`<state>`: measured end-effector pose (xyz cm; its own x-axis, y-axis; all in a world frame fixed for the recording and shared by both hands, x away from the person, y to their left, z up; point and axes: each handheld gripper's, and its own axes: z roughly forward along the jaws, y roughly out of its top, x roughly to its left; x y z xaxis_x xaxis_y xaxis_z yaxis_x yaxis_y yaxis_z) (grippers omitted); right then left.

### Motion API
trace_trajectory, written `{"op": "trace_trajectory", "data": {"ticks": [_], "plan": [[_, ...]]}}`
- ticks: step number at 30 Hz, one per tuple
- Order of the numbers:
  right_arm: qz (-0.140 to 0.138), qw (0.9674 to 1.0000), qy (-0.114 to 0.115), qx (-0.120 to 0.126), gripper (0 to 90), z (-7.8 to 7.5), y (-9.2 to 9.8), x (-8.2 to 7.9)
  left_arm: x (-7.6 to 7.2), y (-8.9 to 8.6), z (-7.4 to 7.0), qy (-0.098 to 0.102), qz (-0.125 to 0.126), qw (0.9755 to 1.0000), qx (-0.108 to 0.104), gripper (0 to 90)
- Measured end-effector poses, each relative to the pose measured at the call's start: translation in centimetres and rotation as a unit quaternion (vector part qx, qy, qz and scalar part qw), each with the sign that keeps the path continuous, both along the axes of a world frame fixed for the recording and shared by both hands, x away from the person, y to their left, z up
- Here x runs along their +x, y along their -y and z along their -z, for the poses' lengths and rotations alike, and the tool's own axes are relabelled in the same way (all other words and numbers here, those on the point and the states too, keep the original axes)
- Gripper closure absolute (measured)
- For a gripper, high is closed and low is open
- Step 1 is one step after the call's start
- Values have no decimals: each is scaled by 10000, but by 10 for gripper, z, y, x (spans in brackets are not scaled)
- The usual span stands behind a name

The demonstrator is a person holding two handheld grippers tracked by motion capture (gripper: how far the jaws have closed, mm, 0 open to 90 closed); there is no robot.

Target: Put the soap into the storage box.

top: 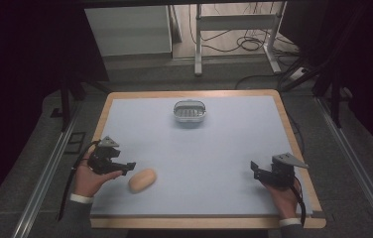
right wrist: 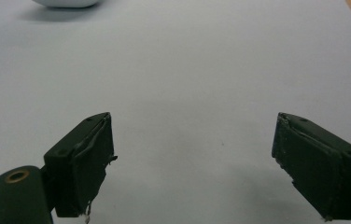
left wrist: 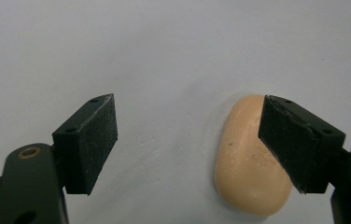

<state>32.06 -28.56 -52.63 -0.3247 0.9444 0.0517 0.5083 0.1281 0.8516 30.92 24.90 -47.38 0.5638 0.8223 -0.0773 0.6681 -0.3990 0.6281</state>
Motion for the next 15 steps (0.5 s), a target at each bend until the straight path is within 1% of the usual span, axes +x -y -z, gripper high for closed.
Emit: {"op": "trace_trajectory", "data": {"ticks": [4, 6, 10, 11, 15], "plan": [[12, 10000, 47, 17, 131, 0, 0, -1, 1, 4, -4, -6, 91, 10000, 39, 204], [3, 10000, 94, 10, 131, 0, 0, -2, 2, 9, -7, -10, 204, 9997, 105, 204], [13, 10000, 75, 42, 131, 0, 1, -2, 2, 14, -9, -39, 281, 9995, 130, 203], [13, 10000, 71, 49, 131, 0, 1, -2, 3, 17, -10, -54, 340, 9992, 179, 202], [3, 9999, 81, 60, 131, 0, 1, -2, 4, 23, -11, -70, 406, 9989, 232, 201]]}}
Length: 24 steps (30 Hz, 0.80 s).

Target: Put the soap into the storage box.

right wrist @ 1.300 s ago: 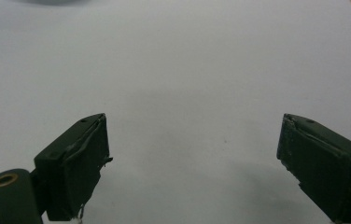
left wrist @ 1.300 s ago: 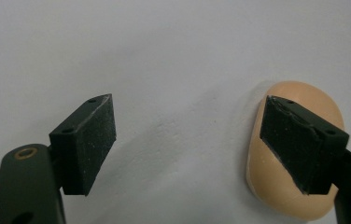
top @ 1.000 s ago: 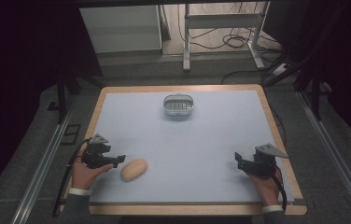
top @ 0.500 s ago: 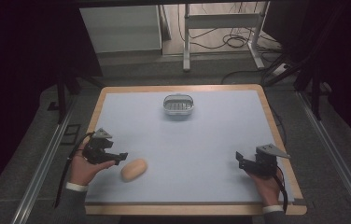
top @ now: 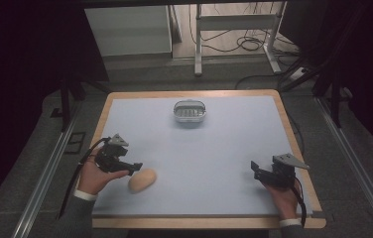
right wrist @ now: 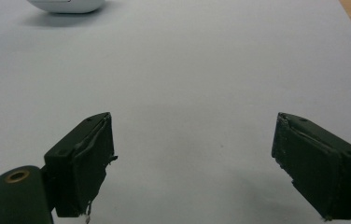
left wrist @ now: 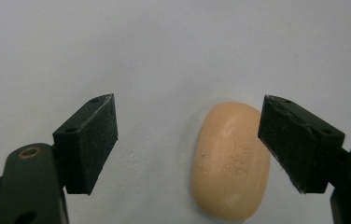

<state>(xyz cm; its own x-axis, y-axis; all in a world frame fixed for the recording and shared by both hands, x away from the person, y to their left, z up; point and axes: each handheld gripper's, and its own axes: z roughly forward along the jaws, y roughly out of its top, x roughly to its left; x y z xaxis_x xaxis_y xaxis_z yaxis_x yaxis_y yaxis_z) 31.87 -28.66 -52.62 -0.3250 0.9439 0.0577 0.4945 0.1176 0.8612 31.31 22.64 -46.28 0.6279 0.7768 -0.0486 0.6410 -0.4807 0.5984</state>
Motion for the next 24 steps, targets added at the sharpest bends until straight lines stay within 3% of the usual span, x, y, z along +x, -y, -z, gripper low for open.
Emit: {"op": "trace_trajectory", "data": {"ticks": [12, 24], "plan": [[12, 10000, 18, -65, 131, 0, -1, 0, 3, 17, 3, -146, 215, 9995, 203, 194], [53, 9999, 12, -99, 131, 0, -2, 0, -2, 31, 26, -367, 460, 9975, 400, 192]]}}
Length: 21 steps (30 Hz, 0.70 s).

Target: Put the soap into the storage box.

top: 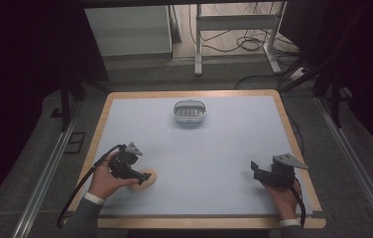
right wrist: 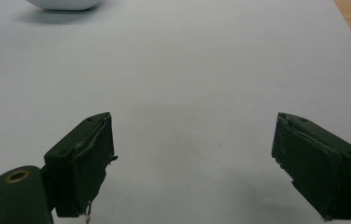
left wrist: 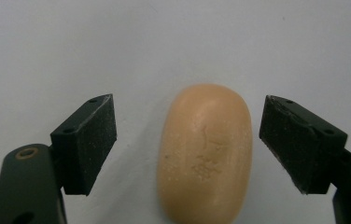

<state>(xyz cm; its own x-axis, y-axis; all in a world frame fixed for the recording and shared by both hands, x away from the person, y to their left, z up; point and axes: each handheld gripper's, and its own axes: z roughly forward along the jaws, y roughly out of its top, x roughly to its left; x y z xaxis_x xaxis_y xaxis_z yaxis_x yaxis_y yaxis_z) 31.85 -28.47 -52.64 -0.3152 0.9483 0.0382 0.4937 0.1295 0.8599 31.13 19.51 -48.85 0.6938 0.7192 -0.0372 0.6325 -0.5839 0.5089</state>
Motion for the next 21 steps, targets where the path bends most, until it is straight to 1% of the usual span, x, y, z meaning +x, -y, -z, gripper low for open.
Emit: {"op": "trace_trajectory", "data": {"ticks": [3, 6, 7, 10, 16, 21], "plan": [[8, 10000, -6, -5, 131, 0, 0, 0, -1, 1, 6, -92, 52, 9999, 68, 192], [13, 10000, 2, -9, 131, 0, 0, 0, -2, 1, 9, -134, 61, 9998, 100, 194], [14, 10000, 0, -10, 131, 0, 0, 0, -3, 2, 13, -185, 80, 9997, 140, 194], [19, 10000, -4, -23, 131, 0, 0, 0, -4, 2, 17, -232, 107, 9996, 158, 197], [34, 10000, -6, -17, 131, 0, 0, 0, -6, 4, 23, -345, 174, 9991, 193, 213], [46, 10000, -22, -32, 131, 0, 0, 1, -5, 7, 29, -428, 213, 9985, 277, 241]]}}
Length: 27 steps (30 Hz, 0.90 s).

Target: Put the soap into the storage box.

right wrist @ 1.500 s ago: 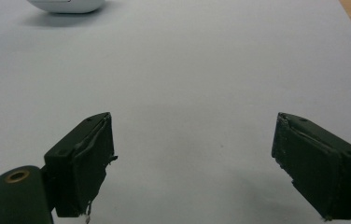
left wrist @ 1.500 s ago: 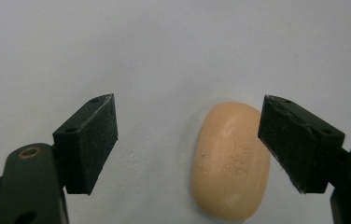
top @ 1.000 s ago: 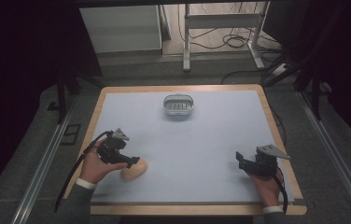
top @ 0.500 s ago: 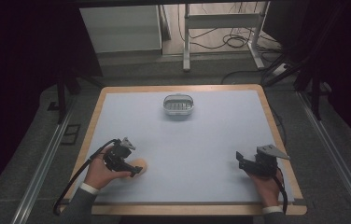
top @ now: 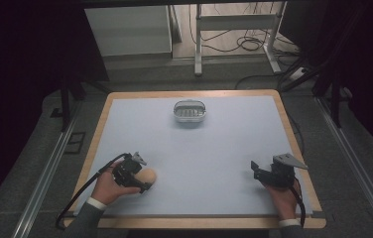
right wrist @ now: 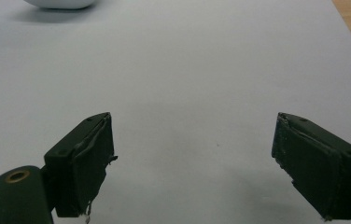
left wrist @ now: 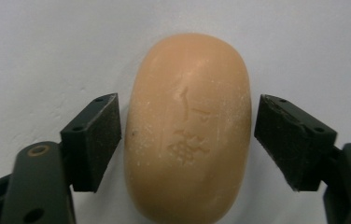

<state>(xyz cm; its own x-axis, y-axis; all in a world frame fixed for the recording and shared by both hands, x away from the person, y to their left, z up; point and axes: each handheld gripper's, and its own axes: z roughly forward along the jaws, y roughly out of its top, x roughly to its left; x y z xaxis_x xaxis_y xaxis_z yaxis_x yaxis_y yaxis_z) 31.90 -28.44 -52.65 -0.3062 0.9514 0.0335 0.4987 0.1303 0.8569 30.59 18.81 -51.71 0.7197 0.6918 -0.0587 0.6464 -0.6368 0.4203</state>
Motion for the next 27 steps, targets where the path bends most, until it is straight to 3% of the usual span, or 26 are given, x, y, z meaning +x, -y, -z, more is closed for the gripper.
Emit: {"op": "trace_trajectory", "data": {"ticks": [7, 16, 27], "plan": [[35, 10000, -18, 45, 131, 0, 1, 0, 1, 0, 2, 16, -17, 10000, 33, 314], [54, 9999, -47, 149, 131, 0, 3, 1, 1, -1, 1, 78, -44, 9999, 120, 322], [112, 9998, -80, 145, 131, 0, 3, 2, 7, -4, -10, 146, -58, 9999, 29, 323]]}}
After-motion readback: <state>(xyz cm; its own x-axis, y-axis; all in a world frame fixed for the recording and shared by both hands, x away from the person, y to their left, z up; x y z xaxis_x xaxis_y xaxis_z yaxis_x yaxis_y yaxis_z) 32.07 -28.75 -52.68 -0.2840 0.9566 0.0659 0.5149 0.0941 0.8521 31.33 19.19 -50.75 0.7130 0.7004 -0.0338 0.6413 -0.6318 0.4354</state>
